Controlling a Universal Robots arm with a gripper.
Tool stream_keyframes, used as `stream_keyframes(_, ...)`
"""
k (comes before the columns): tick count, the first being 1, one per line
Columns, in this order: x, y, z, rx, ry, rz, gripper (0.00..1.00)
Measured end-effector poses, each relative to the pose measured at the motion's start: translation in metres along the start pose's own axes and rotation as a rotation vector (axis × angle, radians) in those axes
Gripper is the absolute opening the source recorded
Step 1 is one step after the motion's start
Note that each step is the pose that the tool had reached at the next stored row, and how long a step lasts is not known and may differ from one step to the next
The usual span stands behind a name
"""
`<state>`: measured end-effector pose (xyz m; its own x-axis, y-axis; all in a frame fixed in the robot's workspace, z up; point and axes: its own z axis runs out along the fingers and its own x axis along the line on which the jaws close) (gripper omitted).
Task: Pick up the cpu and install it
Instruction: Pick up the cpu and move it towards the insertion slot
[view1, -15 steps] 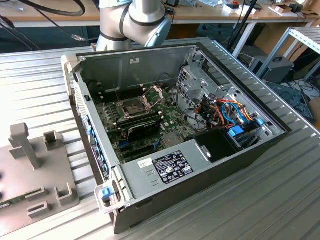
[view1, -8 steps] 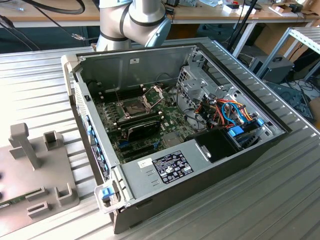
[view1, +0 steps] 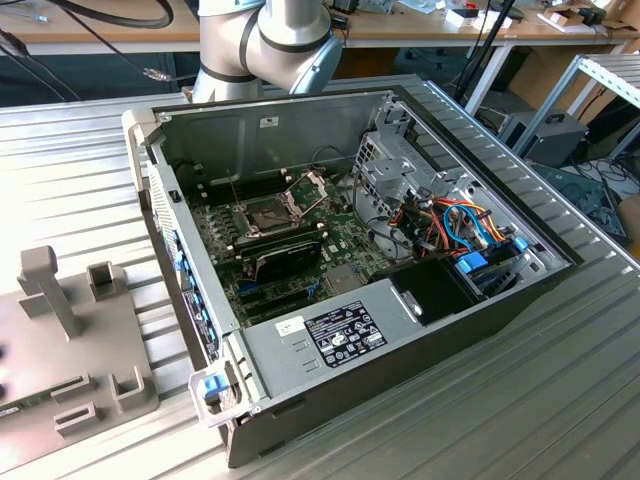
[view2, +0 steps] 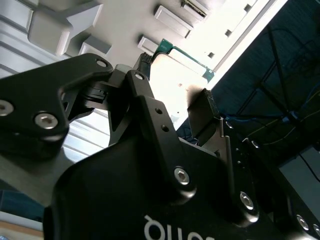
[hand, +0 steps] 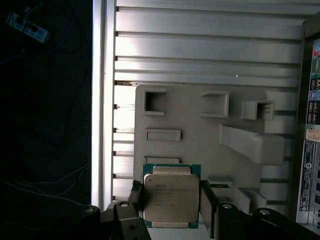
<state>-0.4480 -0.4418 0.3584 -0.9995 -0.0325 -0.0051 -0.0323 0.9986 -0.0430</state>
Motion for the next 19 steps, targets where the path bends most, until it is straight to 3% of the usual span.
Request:
stream_keyframes(5,-0.0053,-0.0002,0.0001,0.0000,-0.0001,0.000,0.55)
stream_keyframes(19,-0.0292,-0.0010,0.0003,-0.0001,-0.0002,0.000,0.55)
